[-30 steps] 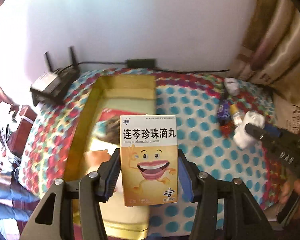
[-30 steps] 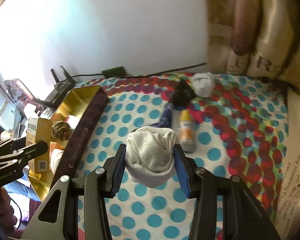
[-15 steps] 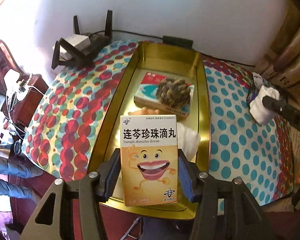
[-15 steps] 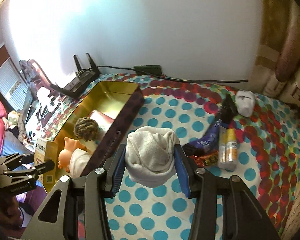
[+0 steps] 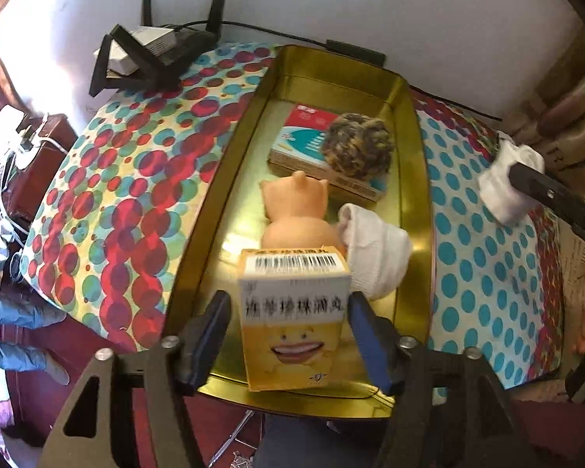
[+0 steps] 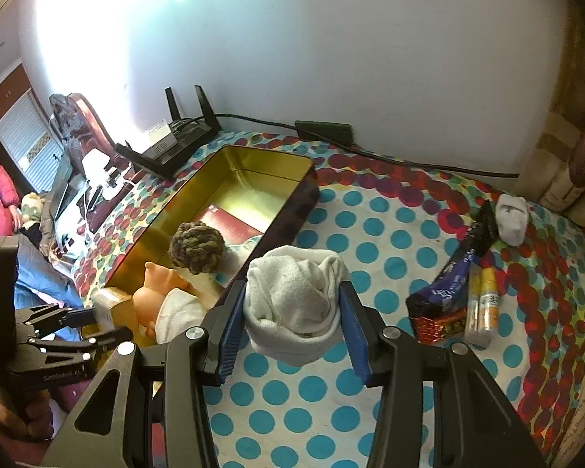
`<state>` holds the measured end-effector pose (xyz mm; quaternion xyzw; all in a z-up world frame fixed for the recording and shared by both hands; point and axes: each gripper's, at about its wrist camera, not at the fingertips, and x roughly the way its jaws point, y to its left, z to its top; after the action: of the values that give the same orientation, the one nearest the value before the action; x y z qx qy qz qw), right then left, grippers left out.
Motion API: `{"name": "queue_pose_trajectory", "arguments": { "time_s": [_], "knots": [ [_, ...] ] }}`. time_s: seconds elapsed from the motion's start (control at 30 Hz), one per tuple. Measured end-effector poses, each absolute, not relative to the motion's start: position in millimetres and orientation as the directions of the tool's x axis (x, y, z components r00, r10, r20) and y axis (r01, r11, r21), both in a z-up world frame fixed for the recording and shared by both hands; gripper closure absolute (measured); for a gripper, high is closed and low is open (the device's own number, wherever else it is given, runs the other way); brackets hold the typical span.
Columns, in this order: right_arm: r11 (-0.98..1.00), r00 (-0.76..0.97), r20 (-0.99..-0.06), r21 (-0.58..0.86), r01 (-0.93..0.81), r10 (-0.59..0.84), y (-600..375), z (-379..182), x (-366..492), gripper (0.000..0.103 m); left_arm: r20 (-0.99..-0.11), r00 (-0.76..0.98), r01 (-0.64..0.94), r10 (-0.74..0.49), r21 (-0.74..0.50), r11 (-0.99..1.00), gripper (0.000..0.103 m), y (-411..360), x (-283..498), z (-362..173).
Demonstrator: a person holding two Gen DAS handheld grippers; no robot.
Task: Organize objects
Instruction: 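Carry the yellow box into the tray with the left tool while the right tool drops the sock there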
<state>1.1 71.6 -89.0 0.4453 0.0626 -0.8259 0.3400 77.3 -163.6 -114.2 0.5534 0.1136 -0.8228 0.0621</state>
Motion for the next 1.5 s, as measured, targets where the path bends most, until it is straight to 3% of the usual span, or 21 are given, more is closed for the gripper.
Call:
{"name": "queue_pose_trajectory", "arguments": {
  "time_s": [0.57,0.97,1.1,1.23,1.33,1.5],
  "knots": [
    [-0.575,-0.208,-0.773,0.235,0.784,-0.6,-9,-85,26,0.059,-0.873,-0.475,0.322,-0.111,-0.055,-0.945,0.036,-189,90,-75],
    [-0.513,-0.172,-0.801,0.188,0.837,-0.573,-65,-107,26,0.058,-0.856,-0.494,0.382,-0.151,-0.057,-0.923,0.036,-205,94,-63],
    [-0.504,-0.194,-0.806,0.144,0.852,-0.558,-74,-111,29,0.046,-0.853,-0.499,0.388,-0.156,-0.059,-0.92,0.036,-208,91,-60],
    [-0.496,-0.191,-0.798,0.15,0.855,-0.571,-69,-109,30,0.044,-0.845,-0.512,0.377,-0.155,-0.059,-0.924,0.036,-206,86,-56],
    [-0.509,-0.217,-0.772,0.155,0.847,-0.597,-52,-98,29,0.024,-0.836,-0.528,0.363,-0.15,-0.063,-0.93,0.036,-202,78,-51],
    [-0.579,-0.31,-0.695,0.187,0.794,-0.649,-2,-68,14,0.022,-0.818,-0.556,0.326,-0.149,-0.05,-0.944,0.036,-189,62,-42]
  ]
}}
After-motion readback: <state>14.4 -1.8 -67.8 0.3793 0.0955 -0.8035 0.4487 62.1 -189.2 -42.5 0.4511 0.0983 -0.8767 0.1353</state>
